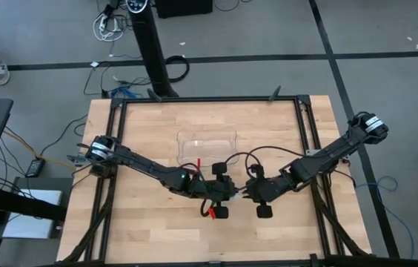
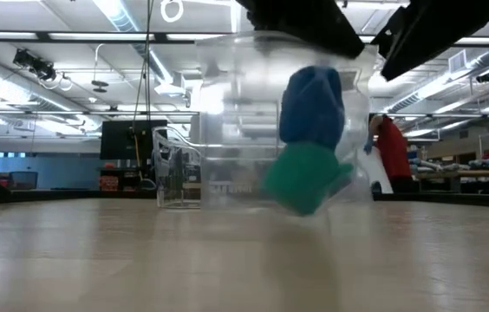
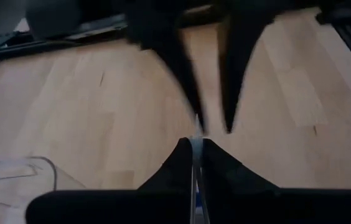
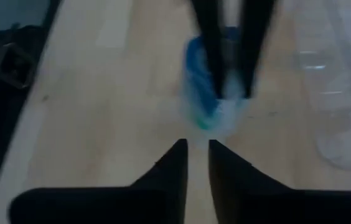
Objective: Roll bandage
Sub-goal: Close the transparent zip bag
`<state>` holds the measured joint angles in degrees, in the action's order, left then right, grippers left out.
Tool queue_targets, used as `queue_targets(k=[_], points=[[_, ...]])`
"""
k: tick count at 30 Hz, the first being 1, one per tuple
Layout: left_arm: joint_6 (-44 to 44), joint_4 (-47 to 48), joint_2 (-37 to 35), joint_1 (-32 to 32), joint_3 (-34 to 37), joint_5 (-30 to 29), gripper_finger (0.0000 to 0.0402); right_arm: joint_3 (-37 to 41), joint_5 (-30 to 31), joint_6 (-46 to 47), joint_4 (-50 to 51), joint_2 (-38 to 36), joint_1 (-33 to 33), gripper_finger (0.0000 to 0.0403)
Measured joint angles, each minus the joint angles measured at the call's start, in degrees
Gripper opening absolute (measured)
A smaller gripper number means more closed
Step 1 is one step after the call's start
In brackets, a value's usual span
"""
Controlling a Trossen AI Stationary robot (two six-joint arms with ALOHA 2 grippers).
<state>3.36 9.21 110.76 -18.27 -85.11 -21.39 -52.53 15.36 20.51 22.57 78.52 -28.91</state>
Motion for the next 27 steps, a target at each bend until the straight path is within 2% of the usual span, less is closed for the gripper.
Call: queue_targets(k=[6,10,14,19,24,27], points=[[-0.07,3.27,-0.06,-0.77,-2.80,-0.09,0.0024,0.00,6.35,-0.01,-0.64,0.00,-0.10,0.0137],[-0.11,3.87,-0.08,-1.04,-3.22,-0.11,0.0024,0.00,5.43,-2.16,-4.64,0.00,-0.10,0.0172],[-0.11,3.12,-0.08,-0.96,-3.71,-0.64,0.0024,0.00,4.02,-4.15,-7.72,0.01,0.97,0.0178],[-1.42,1.16,-0.08,-0.98,-3.71,-1.50,0.0024,0.00,2.63,-5.56,-7.48,0.07,2.43,0.0139],[-1.44,1.65,-0.08,-0.96,-3.71,-1.78,0.0024,0.00,2.34,-8.74,-6.77,0.09,2.40,0.0024],[-1.37,2.46,-0.08,-1.00,-3.71,-1.70,0.0024,0.02,3.13,-8.75,-6.80,0.11,2.21,0.0006]])
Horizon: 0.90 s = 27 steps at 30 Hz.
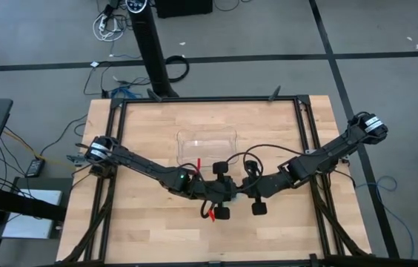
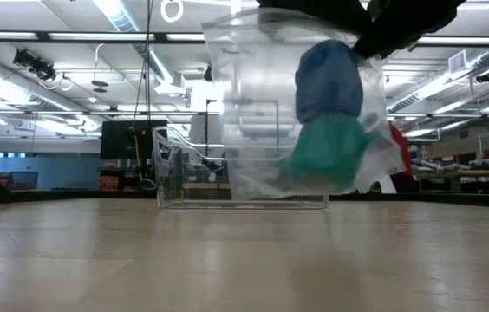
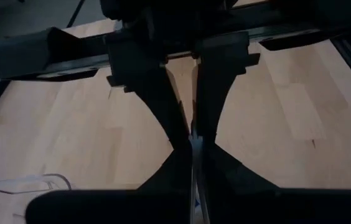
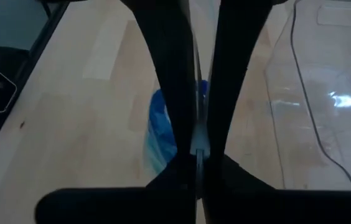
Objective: Roll bandage
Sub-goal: Close the transparent zip bag
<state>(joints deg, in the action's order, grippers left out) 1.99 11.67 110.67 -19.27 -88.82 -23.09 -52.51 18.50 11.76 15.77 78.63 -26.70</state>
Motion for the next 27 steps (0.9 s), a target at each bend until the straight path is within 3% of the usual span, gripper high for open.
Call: queue_targets(k=[21,27], points=[[3.11,14.68,0.13,-1.22,-1.86,0.56,0.0024,0.00,3.15,3.42,1.62,-0.09,-2.21,0.0000],[2.92,14.37,0.13,-1.20,-3.94,0.46,0.0024,0.00,3.19,2.63,-1.32,-0.09,-3.14,0.0022]])
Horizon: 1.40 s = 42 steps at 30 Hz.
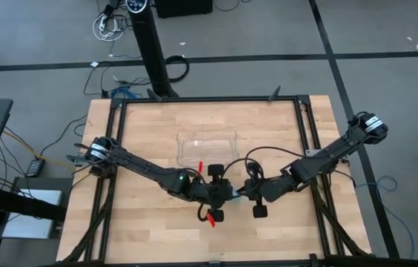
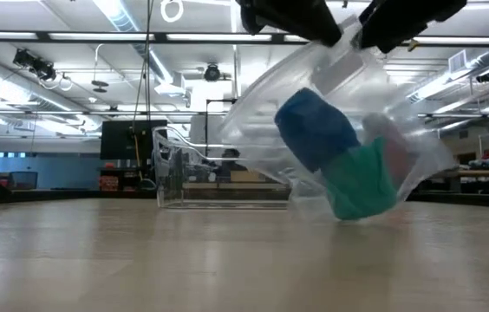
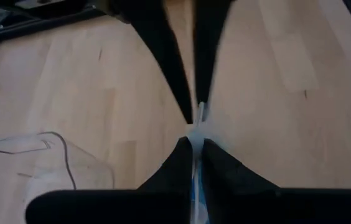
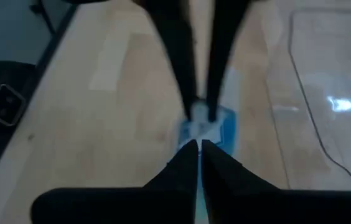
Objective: Roll bandage
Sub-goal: Close the transparent zip bag
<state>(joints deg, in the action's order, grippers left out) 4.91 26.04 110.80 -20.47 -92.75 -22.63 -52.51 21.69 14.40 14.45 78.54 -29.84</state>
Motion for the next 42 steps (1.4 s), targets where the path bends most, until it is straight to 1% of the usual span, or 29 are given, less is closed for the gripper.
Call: queue_targets(k=[2,6,10,14,25,29,32,34,37,39,42], points=[[-0.02,0.04,0.00,0.00,-0.36,0.04,0.0024,0.00,0.55,-0.92,-1.21,0.00,-0.82,0.0038],[-0.09,0.45,-0.02,-0.02,-1.01,0.53,0.0024,0.00,3.73,-2.25,-3.14,0.00,-2.04,0.0074],[0.50,2.29,-0.02,0.00,-1.00,0.49,0.0024,0.00,3.83,-0.16,-0.19,-0.34,-2.36,0.0100],[1.33,2.71,-0.02,0.02,-1.00,0.44,0.0024,0.00,3.81,2.07,-0.20,-1.71,-2.37,0.0109],[1.29,0.54,-0.02,0.00,-1.00,0.19,0.0024,0.00,3.77,0.72,-3.31,-1.86,-1.93,0.0108],[0.79,-1.15,-0.02,-0.01,-1.00,-0.05,0.0024,0.00,3.77,0.45,-3.27,-1.84,-1.64,0.0104],[0.06,-1.89,-0.02,-0.04,-1.00,-0.09,0.0024,0.00,3.77,-0.24,-3.21,-1.84,-1.55,0.0093],[0.03,-2.63,-0.02,-0.04,-1.00,-0.11,0.0024,0.00,3.81,-0.53,-3.25,-1.84,-1.54,0.0073],[-0.52,-2.63,-0.02,-0.08,-1.00,-0.20,0.0024,0.00,3.91,-0.99,-2.99,-1.84,-1.53,0.0017],[-1.53,-2.29,-0.02,-0.20,-1.00,-0.51,0.0020,0.00,4.22,-0.73,-2.48,-1.81,-1.54,0.0006],[-1.56,-1.14,-0.02,-0.26,-1.00,-1.40,0.0017,0.00,4.36,-0.15,-1.52,-1.81,-1.51,0.0001]])
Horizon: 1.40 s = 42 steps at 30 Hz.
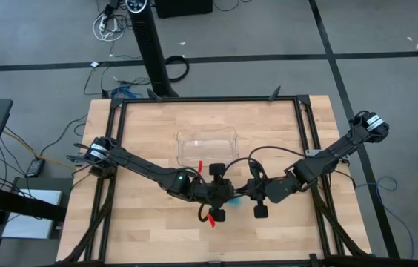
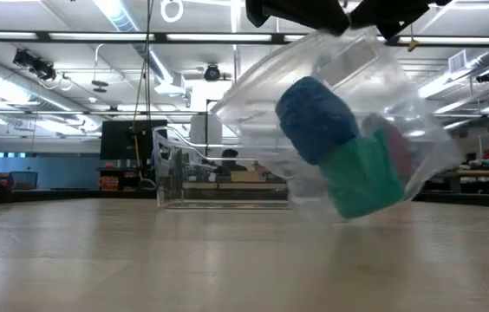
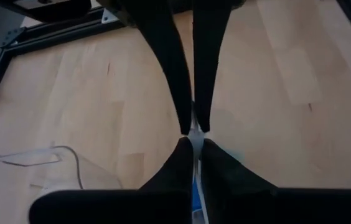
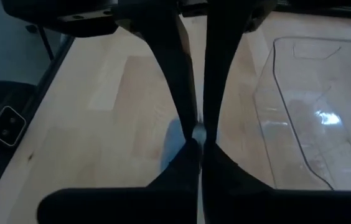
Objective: Roll bandage
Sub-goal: Close the transparent zip bag
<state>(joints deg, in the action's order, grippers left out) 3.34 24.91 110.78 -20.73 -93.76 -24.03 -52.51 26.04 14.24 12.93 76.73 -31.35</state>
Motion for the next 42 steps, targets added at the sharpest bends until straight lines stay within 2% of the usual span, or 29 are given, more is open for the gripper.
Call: queue_targets(k=[7,13,19,22,30,34,39,42], points=[[-0.12,1.67,-0.01,-0.42,0.00,-0.81,0.0017,0.00,-0.16,0.52,0.47,0.00,-0.04,0.0000],[2.18,6.92,-0.04,-0.60,0.00,-0.66,0.0017,0.00,-0.16,0.70,1.16,0.00,-0.09,0.0000],[2.92,6.98,-0.05,-0.94,0.00,-0.70,0.0019,0.00,-3.19,0.47,0.93,0.00,0.13,0.0005],[2.90,7.21,-0.04,-1.12,-0.64,-0.70,0.0027,0.00,-3.63,0.54,-0.63,0.00,0.04,0.0023],[1.68,6.93,-0.07,-1.16,-4.01,-0.75,0.0027,0.00,-2.60,0.15,-2.29,0.00,-0.25,0.0101],[1.45,6.11,-0.15,-1.16,-4.50,-0.77,0.0027,0.00,-0.68,-0.41,-2.43,0.00,-0.11,0.0119],[1.39,5.57,-0.13,-1.16,-4.52,-0.78,0.0027,0.00,-0.56,-0.85,-2.57,0.02,0.14,0.0109],[1.39,5.75,-0.13,-1.16,-4.52,-0.78,0.0027,0.00,-0.93,-0.79,-2.44,0.00,0.45,0.0066]])
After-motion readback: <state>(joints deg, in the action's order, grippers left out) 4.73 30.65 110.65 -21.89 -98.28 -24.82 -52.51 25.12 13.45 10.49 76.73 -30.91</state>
